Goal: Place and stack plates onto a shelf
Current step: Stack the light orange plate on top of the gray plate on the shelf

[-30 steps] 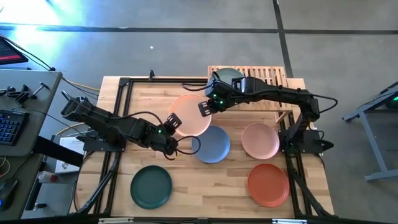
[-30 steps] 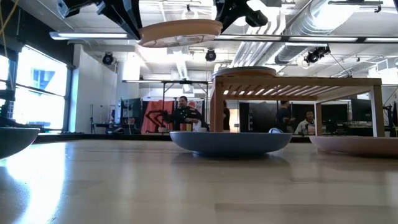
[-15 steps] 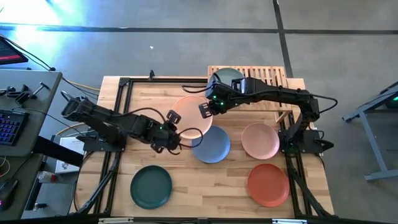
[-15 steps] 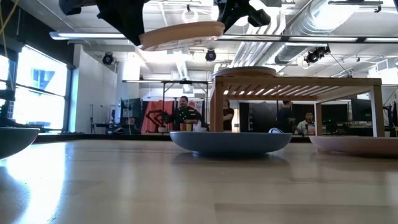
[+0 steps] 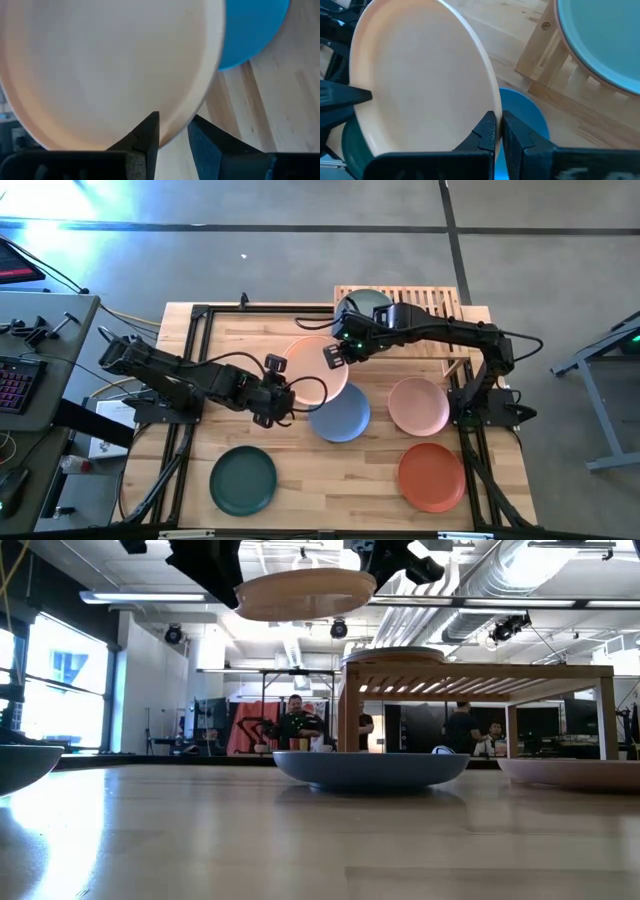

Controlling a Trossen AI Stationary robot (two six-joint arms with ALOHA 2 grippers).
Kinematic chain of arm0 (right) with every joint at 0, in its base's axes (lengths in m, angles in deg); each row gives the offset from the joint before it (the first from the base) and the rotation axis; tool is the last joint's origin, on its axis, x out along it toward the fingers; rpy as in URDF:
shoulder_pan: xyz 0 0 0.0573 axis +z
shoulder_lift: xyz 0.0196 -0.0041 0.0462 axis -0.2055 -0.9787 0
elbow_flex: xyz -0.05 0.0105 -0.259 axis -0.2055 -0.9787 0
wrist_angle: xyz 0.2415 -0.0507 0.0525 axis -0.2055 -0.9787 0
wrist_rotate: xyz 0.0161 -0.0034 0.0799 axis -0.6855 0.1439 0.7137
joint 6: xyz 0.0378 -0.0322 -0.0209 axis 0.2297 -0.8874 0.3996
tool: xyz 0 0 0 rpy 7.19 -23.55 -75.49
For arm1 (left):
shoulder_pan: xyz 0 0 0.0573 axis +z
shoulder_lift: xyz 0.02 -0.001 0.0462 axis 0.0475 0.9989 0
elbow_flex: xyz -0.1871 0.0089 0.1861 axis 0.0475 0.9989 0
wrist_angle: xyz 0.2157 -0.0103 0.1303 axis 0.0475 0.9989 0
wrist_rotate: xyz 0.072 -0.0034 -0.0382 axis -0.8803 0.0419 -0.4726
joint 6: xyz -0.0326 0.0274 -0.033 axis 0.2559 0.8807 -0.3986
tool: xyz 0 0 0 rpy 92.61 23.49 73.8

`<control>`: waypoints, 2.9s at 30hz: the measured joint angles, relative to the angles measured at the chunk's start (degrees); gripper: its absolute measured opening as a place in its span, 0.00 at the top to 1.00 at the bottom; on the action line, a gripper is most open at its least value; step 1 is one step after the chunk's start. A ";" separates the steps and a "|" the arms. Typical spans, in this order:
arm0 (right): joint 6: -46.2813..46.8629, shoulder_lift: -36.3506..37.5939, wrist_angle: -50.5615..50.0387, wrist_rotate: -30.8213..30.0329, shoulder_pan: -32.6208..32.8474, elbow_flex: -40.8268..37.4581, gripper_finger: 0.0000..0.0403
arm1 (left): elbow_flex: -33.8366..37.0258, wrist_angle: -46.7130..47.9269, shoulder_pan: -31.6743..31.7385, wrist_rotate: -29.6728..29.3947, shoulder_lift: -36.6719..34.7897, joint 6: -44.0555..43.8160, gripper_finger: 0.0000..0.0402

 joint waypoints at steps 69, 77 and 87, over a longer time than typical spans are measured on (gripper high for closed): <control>-47.51 6.43 0.08 35.31 -48.31 -10.97 1.00 | 0.04 -1.22 32.44 -3.06 -12.90 -4.54 0.79; -47.58 6.43 1.41 34.79 -48.69 -12.33 1.00 | 0.04 -1.39 34.62 -3.03 -12.90 -4.55 0.79; -46.45 6.43 1.11 32.28 -48.66 -12.33 1.00 | 0.04 -1.36 35.40 -2.82 -12.90 -3.56 0.79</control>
